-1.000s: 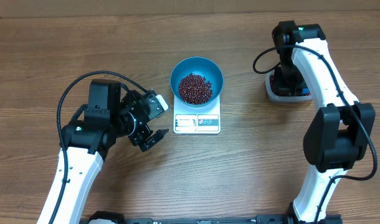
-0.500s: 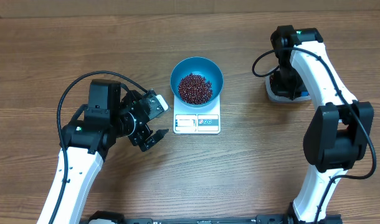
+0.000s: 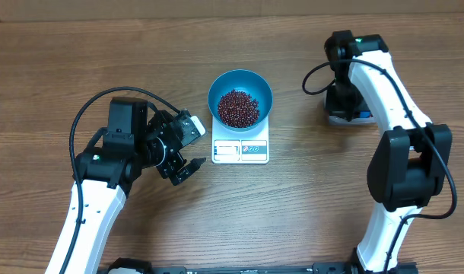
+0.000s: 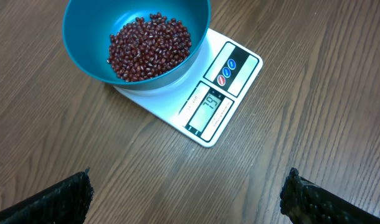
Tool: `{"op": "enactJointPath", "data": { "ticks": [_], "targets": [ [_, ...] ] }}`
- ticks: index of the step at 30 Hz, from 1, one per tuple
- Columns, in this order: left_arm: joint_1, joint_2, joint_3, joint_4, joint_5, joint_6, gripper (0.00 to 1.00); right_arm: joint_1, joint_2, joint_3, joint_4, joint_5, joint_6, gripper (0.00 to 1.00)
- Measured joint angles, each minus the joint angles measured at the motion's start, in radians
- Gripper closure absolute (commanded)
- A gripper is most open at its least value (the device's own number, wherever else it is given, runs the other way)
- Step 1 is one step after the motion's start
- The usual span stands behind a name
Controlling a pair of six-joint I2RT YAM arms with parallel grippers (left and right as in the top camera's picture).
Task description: Scoop item into bowl and weigh 150g on scale
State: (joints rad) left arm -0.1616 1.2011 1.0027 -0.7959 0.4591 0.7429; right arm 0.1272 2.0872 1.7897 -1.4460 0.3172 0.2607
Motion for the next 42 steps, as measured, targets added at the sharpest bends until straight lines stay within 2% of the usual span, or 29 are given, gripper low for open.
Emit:
{"op": "enactJointPath", "data": {
  "ticks": [29,42],
  "targets": [
    [0.0,0.0,0.0,0.0,0.0,0.0,0.0,0.008,0.0,0.0,0.016,-0.145,0.001,0.96],
    [0.0,0.0,0.0,0.0,0.0,0.0,0.0,-0.096,0.0,0.0,0.042,-0.314,-0.007,0.96]
  ]
}}
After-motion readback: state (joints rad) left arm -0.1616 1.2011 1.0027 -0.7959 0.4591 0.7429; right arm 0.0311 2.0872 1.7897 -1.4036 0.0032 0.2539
